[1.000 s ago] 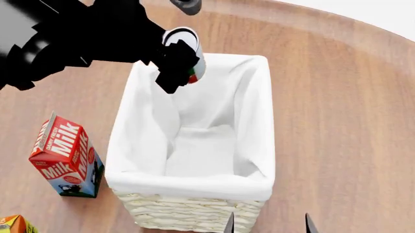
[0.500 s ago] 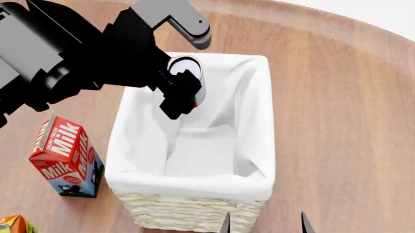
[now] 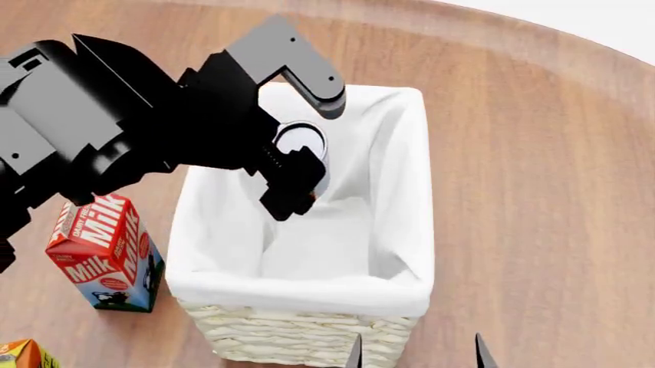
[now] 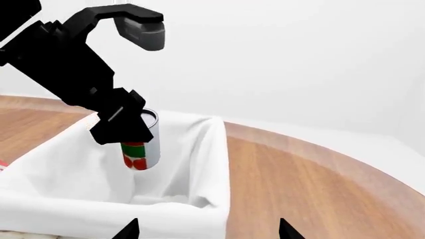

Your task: Pick up the tomato sauce, and put it in the basket.

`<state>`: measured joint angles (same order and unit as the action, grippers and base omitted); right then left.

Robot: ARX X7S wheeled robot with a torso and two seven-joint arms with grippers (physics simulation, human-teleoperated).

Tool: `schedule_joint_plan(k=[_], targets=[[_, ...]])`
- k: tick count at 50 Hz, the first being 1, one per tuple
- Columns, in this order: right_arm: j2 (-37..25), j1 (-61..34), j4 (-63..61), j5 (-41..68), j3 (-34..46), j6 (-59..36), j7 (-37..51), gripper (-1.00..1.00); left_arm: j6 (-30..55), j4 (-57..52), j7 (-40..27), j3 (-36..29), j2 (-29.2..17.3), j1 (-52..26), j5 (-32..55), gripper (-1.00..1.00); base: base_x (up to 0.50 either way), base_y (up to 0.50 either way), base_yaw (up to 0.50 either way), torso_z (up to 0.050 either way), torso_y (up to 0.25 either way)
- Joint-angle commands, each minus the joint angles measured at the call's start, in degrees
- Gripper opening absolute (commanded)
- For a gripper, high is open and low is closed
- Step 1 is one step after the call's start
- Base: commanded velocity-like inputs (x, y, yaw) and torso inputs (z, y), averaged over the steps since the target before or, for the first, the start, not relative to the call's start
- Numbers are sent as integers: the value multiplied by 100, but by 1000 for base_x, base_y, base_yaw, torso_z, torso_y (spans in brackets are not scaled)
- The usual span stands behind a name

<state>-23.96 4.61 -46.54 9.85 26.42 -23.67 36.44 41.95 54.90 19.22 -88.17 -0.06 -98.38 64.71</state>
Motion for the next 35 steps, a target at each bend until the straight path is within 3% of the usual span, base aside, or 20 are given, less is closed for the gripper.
schedule_joint_plan(k=[1, 35], targets=[[-9, 3, 22, 16, 3, 30, 11, 100, 11, -120, -138, 29, 5, 63, 96, -100, 0, 0, 0, 0, 0], [-35, -43, 42, 9, 76, 103, 16, 100, -128, -205, -308, 12, 5, 478, 107, -100, 0, 0, 0, 0, 0]])
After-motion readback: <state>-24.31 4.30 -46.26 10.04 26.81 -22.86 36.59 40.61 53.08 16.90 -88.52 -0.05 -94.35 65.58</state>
